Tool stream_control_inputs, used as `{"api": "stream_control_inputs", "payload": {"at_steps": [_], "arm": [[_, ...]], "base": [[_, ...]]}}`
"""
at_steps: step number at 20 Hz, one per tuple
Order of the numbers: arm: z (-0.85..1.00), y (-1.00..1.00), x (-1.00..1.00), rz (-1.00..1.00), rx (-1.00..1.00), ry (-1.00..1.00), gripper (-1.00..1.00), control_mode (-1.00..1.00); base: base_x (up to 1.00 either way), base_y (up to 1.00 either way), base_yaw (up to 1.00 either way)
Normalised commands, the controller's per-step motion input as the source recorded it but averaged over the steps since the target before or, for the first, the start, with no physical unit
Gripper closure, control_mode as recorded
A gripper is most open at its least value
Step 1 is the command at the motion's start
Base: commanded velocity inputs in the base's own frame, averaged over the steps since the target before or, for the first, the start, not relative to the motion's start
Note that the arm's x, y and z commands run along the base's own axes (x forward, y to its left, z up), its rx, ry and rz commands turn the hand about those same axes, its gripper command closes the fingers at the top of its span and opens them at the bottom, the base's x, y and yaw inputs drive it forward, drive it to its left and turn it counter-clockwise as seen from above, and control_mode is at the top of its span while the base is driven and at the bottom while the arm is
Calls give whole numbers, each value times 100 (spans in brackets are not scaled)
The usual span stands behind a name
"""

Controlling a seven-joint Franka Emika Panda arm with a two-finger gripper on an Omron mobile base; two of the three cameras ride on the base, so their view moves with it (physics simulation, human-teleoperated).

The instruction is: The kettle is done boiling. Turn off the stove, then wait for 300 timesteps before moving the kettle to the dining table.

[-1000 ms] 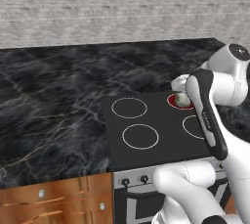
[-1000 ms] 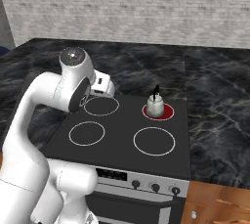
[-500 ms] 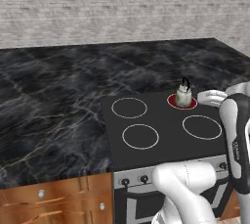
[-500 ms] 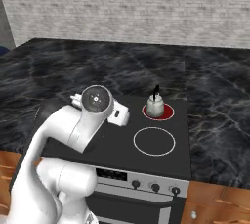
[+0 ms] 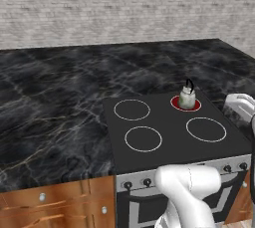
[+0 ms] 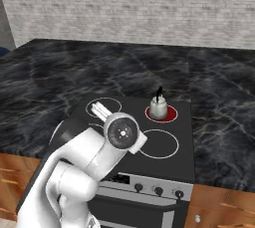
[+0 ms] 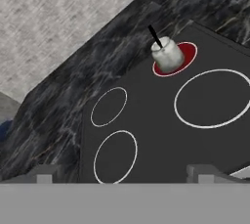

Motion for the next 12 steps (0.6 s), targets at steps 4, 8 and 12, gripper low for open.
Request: {"api": "stream_control_inputs", "payload": {"at_steps": [4,8,12], "arm": [[-12,-29,-45,-14,24,0,-100,-100],[-16,-16,-46,-10,19,0,-100,-100],[-15,-9,-32,-8,20,0,-100,-100]], "base": [[0,0,0],[0,0,0],[0,0,0]]}}
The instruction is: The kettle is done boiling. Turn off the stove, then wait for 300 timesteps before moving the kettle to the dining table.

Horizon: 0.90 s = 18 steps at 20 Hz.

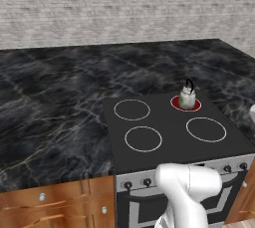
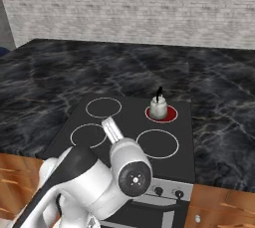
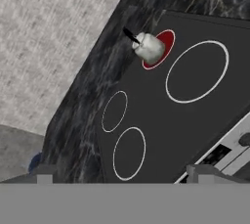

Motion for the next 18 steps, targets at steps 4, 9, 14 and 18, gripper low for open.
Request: {"api": "stream_control_inputs", "payload": {"at_steps": [4,9,14,18], "arm": [[-14,-4,-20,-6,21,0,-100,-100],[-13,-2,-8,-3,22,1,-100,-100],[-19,-1,-6,-2,21,0,-100,-100],[-32,0,-12,-2,17,0,-100,-100]], "base": [[0,0,0],[0,0,0],[0,0,0],[0,0,0]]}}
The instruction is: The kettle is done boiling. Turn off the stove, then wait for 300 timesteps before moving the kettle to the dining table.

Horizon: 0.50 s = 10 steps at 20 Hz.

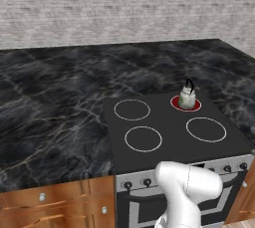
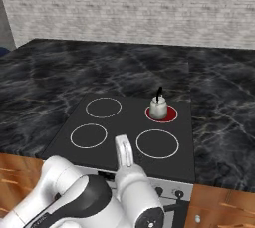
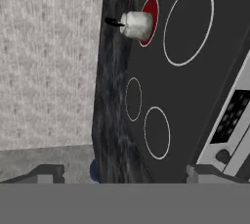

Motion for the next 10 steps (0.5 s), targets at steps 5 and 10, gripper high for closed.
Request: {"api": "stream_control_inputs", "payload": {"at_steps": [5,10], "arm": [[-35,-2,-12,-3,13,0,-100,-100],[-25,-2,-13,-3,10,0,-100,-100]], "base": [[0,0,0],[0,0,0]]}}
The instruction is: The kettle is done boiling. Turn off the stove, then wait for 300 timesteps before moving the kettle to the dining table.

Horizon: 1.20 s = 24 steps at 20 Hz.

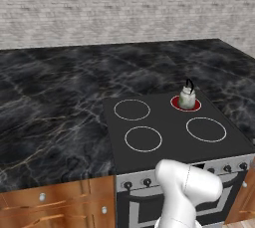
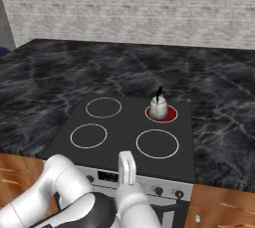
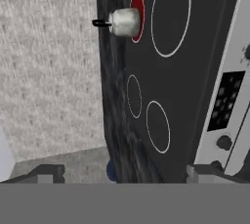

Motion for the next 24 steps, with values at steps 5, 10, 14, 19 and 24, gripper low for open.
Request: {"api": "stream_control_inputs", "payload": {"at_steps": [5,10,14,19,24], "arm": [[-19,-8,-7,-3,10,0,-100,-100],[-21,-12,-5,-2,12,0,-100,-100],[-18,-23,0,0,12,0,-100,-100],[-18,-21,0,0,13,0,-100,-100],[-29,-7,0,0,14,1,-100,-100]], "base": [[0,0,0],[0,0,0],[0,0,0],[0,0,0],[0,0,0]]}}
